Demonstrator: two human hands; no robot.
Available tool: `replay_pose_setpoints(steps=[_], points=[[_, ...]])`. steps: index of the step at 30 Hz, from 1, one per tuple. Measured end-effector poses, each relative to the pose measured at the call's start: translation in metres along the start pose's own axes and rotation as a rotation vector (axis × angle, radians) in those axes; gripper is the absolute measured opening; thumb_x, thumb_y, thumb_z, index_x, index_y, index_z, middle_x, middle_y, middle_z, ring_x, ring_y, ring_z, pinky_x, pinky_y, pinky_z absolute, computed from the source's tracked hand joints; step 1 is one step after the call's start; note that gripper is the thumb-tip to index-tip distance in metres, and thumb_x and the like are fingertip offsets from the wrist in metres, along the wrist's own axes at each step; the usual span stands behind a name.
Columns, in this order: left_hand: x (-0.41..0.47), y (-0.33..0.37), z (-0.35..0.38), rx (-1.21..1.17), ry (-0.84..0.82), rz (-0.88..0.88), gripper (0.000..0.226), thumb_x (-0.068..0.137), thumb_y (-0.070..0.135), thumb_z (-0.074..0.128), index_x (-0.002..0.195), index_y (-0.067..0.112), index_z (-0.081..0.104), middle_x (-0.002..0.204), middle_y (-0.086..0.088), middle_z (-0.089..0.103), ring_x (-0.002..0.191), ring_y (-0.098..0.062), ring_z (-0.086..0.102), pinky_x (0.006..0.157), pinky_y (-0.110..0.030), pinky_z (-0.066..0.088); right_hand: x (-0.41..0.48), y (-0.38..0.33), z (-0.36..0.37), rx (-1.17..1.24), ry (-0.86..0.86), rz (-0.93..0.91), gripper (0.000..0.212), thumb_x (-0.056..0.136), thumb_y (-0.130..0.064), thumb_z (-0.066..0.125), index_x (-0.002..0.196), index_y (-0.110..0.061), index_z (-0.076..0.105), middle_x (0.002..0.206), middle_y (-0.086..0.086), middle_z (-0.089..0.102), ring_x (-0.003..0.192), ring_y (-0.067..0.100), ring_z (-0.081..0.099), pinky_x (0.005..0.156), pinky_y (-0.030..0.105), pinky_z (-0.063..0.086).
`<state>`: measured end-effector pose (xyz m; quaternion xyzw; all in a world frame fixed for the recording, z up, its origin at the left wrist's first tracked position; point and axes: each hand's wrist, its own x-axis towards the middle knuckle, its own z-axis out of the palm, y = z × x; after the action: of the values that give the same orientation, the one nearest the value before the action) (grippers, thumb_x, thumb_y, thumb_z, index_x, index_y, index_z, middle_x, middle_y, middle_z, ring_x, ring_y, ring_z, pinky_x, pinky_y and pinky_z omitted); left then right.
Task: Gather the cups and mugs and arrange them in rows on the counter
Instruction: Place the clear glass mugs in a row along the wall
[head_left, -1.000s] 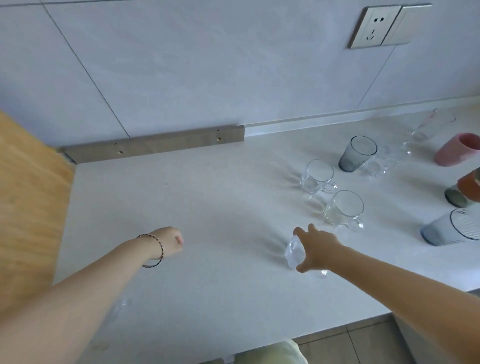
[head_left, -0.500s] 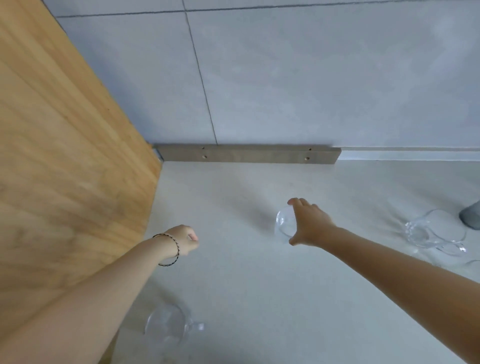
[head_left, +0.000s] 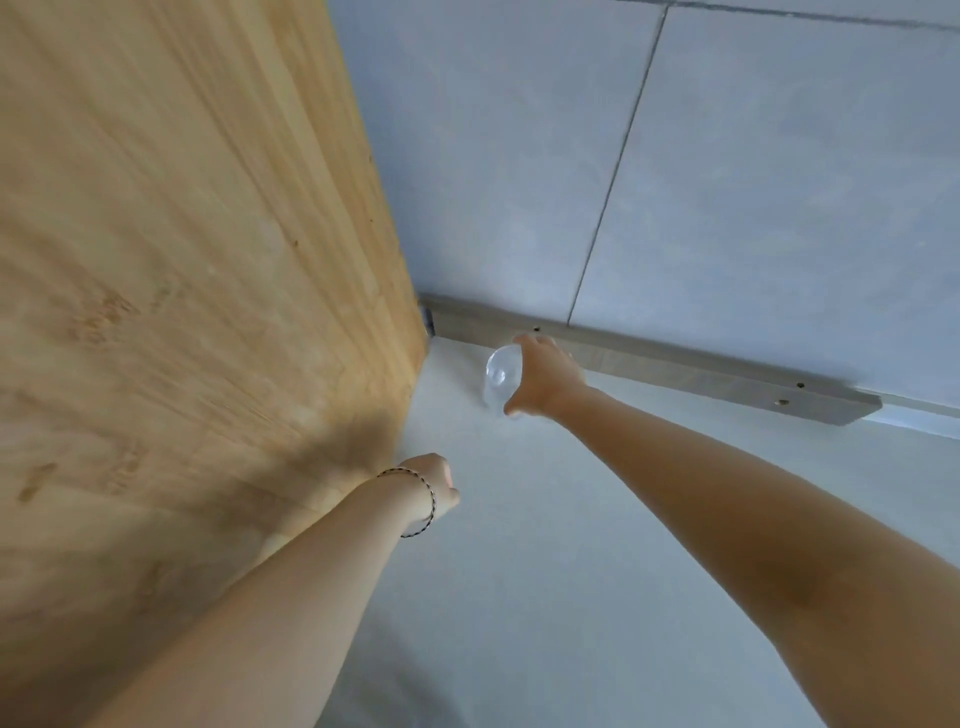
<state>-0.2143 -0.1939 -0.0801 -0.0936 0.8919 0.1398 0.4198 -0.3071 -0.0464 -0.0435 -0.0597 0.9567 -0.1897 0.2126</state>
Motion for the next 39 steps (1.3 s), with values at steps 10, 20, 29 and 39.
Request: replay_pose_setpoints(steps=[10,20,29,39], points=[[0.017,-0.007,0.001,-0.089,0.006,0.002,0.035,0.085,0.014,0.042,0.056,0.026,0.027,0.063,0.006,0.028,0.056,-0.011,0.028,0.051,-0.022,0.019,0.026,-0.006,0.016,0.153,0.037,-0.122,0.097,0.071,-0.029,0.080,0.147,-0.017,0.022,0.150,0.004,0.031,0.135,0.025,0.038,0.103,0.038,0.041],[0.001,-0.006,0.008,-0.088,0.002,0.022,0.039,0.088,0.013,0.042,0.056,0.026,0.025,0.061,0.007,0.022,0.052,-0.008,0.023,0.050,-0.021,0.017,0.015,-0.015,0.022,0.249,0.018,-0.097,0.109,0.073,-0.033,0.079,0.151,-0.012,0.006,0.155,0.008,0.021,0.141,0.027,0.029,0.113,0.042,0.032],[-0.042,-0.010,0.029,-0.050,0.031,0.032,0.040,0.086,0.010,0.042,0.055,0.027,0.024,0.060,0.006,0.021,0.051,-0.009,0.020,0.050,-0.022,0.014,-0.139,0.053,0.051,0.018,-0.314,-0.109,0.053,0.088,-0.028,0.062,0.137,-0.017,0.044,0.139,0.006,0.044,0.134,0.021,0.037,0.111,0.031,0.032],[-0.108,-0.033,0.076,-0.096,0.079,0.017,0.017,0.091,0.016,0.046,0.102,0.015,0.058,0.096,-0.001,0.051,0.088,-0.019,0.048,0.069,-0.022,0.038,-0.257,0.016,0.106,0.092,-0.573,-0.349,0.104,0.071,-0.045,0.077,0.149,-0.028,0.012,0.151,-0.003,0.026,0.140,0.017,0.028,0.115,0.036,0.030]])
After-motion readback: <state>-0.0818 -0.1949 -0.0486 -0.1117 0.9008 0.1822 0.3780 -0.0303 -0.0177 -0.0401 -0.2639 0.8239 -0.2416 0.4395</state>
